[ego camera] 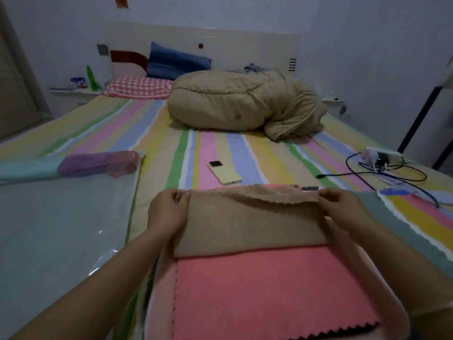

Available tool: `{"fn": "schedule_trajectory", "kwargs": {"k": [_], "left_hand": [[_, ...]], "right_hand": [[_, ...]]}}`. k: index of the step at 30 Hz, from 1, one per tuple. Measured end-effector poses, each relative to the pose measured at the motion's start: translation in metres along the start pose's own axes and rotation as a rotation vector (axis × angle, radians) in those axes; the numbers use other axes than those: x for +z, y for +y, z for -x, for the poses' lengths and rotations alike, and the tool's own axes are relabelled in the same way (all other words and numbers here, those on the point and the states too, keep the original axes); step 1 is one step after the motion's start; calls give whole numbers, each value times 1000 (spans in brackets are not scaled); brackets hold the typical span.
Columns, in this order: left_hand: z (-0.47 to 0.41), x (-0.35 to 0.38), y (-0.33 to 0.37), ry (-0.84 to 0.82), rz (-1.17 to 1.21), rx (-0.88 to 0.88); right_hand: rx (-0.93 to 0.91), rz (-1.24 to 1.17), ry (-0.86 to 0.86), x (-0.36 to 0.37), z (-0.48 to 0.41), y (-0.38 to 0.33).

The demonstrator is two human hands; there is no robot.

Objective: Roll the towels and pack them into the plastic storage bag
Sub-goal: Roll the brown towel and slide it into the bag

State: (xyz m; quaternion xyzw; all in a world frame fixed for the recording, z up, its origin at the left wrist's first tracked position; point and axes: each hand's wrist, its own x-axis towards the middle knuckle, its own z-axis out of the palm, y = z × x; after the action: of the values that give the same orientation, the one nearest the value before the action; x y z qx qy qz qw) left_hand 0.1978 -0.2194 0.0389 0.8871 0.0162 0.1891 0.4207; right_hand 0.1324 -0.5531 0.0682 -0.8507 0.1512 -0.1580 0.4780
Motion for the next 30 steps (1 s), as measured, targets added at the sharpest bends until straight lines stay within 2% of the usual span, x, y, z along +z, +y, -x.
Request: {"fn": "schedule_trajectory", "kwargs": {"k": [3,10,14,16,18,21,23,25,27,30], "left_hand": [[-14,8,-2,2,-34,-3],[-24,26,-15,-12,-121,39],[-19,23,-12,-5,-184,6],[-13,18,-4,71,-291,83],[-3,18,9,114,-338,289],[17,28,29,-6,-304,559],[32,41,36,-144,-307,673],[45,52,41,-310,-342,712],[52,61,38,-449,-435,687],[53,67,33,-497,-446,660]], "right_hand": [[14,-10,32,13,-18,0],[67,276,47,31,-40,21],[64,397,60,25,-30,15],[76,568,112,16,-16,9],[113,577,84,3,8,-2],[421,80,-314,-4,55,-27],[553,-285,-461,0,78,-30],[579,-687,-424,6,89,-24],[576,-992,-297,18,92,-17],[518,-1086,-88,43,93,-23]]}}
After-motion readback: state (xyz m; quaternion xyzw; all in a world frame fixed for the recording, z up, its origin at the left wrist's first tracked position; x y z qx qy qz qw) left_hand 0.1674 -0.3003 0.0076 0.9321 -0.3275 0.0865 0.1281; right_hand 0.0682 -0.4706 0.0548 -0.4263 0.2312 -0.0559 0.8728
